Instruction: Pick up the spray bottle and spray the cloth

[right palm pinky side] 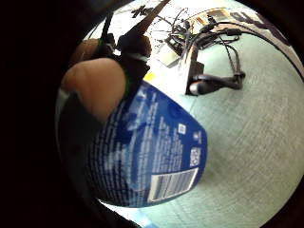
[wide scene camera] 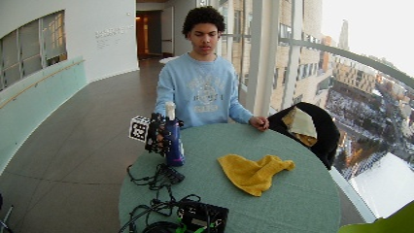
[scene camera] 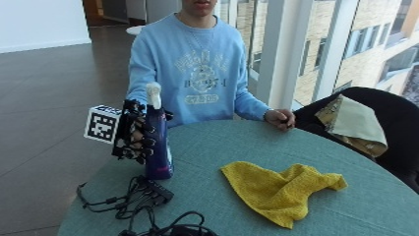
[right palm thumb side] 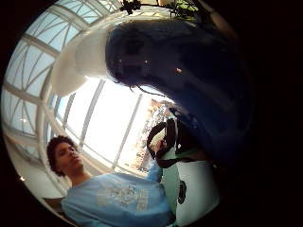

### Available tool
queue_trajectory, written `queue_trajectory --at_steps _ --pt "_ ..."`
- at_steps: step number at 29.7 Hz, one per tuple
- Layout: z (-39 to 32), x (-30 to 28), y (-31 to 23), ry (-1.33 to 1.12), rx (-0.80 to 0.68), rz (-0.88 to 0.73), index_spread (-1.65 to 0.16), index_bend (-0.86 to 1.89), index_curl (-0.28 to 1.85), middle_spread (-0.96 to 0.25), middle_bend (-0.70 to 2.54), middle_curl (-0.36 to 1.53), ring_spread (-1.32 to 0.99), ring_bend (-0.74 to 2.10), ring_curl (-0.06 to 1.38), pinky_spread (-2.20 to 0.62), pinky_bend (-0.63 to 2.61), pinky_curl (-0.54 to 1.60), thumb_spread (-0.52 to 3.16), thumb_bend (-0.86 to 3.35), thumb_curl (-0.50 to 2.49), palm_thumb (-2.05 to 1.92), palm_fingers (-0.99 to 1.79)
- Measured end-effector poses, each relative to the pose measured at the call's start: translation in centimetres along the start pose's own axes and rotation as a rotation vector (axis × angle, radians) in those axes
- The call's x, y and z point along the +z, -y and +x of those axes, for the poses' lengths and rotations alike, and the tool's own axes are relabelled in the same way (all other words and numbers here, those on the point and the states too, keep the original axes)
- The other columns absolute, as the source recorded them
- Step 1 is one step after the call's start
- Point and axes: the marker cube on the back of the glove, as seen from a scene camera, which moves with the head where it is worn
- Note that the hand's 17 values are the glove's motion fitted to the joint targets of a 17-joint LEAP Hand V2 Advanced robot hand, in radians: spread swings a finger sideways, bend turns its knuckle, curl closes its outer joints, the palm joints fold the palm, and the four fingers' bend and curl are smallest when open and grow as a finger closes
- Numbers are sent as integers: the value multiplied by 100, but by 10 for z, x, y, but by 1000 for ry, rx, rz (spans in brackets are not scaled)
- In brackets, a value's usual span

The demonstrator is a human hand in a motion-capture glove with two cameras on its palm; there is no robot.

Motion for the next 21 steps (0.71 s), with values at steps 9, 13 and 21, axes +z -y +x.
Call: queue_trajectory --at_steps 9,13,21 --pt "-16 9 9 -5 9 -167 -31 13 29 -8 27 40 0 44 37 30 18 32 95 0 41 82 85" --pt "-31 22 16 -5 18 -323 -30 12 29 -8 27 41 0 46 38 30 18 32 95 -2 43 82 88" --pt "-54 63 39 -55 74 -617 -27 11 28 -7 26 41 2 47 38 29 20 33 96 -3 44 80 92"
